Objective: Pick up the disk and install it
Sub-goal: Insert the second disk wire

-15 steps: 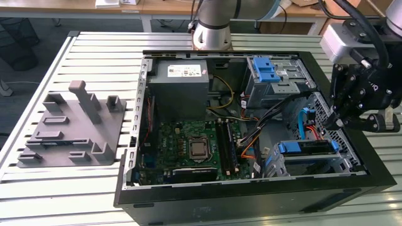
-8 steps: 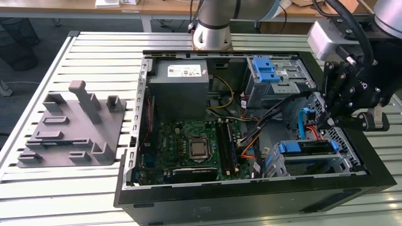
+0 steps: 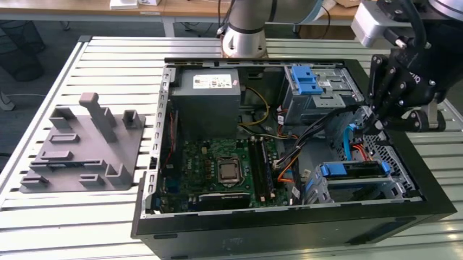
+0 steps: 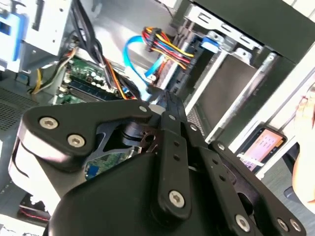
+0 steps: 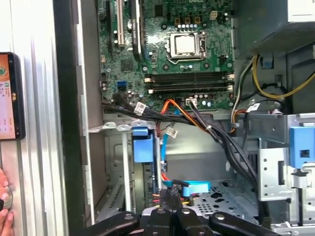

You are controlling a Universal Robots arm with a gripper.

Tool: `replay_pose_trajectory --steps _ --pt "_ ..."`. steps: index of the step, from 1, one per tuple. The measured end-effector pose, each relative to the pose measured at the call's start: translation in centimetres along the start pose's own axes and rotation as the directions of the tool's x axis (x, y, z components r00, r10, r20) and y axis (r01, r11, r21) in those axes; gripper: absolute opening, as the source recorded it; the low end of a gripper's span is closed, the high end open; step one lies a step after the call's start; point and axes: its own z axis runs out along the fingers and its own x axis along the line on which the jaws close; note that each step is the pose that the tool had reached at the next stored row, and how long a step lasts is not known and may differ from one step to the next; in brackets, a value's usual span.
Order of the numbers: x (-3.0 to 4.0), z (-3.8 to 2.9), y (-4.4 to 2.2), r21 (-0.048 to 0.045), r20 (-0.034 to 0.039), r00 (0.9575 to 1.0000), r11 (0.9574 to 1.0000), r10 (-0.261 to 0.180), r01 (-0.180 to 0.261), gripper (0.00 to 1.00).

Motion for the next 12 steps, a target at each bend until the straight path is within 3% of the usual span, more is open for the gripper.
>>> replay_pose_trajectory --steps 7,11,12 --pt "-0.60 -0.01 0.66 0.0003 -0.0047 1.0000 1.0000 0.000 0.000 0.11" --pt "-0.98 0.07 0.69 0.0010 -0.0159 0.9999 1.0000 0.000 0.000 0.11" --pt "-1.02 0.12 0.70 0.0013 -0.0202 0.9998 1.0000 -0.001 0.001 0.17"
